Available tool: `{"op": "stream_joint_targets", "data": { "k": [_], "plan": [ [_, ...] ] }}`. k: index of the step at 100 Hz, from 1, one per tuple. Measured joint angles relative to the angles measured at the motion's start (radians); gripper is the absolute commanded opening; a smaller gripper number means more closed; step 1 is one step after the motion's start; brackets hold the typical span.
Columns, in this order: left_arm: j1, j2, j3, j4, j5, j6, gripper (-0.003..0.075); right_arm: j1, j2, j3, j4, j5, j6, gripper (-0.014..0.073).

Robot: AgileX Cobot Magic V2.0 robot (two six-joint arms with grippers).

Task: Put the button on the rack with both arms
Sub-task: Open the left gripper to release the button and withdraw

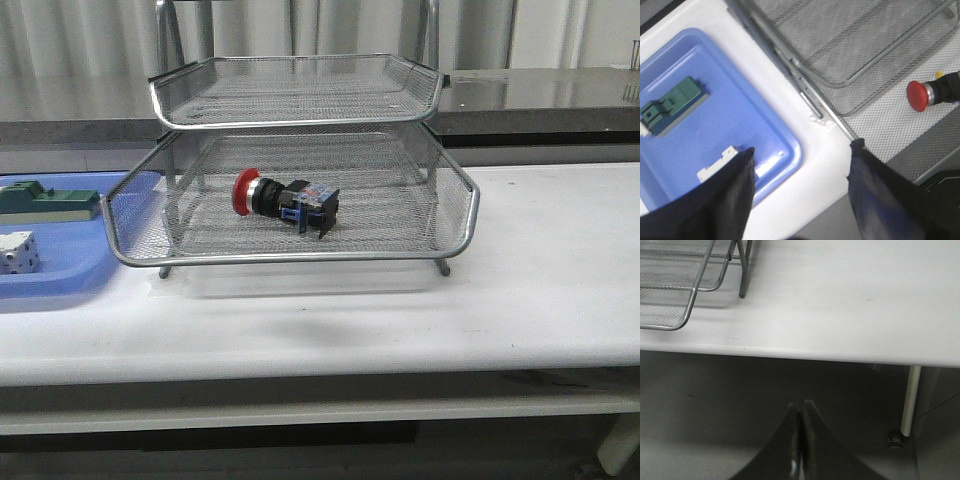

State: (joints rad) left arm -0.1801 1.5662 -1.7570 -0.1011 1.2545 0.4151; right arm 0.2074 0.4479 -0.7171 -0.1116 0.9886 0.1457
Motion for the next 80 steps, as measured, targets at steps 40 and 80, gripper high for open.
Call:
{"op": "stream_joint_targets", "data": {
  "k": [40,80],
  "plan": [
    [0.188,-0.363,0.421,-0.082,-0.332,-0.006,0.0405,0.0,0.0,0.0,0.0,0.0,0.0,-0.0071],
    [0.19,-0.821,0.985,-0.111,-0.781,-0.014,0.0405,0.0,0.0,0.0,0.0,0.0,0.0,-0.0071]
  ]
}}
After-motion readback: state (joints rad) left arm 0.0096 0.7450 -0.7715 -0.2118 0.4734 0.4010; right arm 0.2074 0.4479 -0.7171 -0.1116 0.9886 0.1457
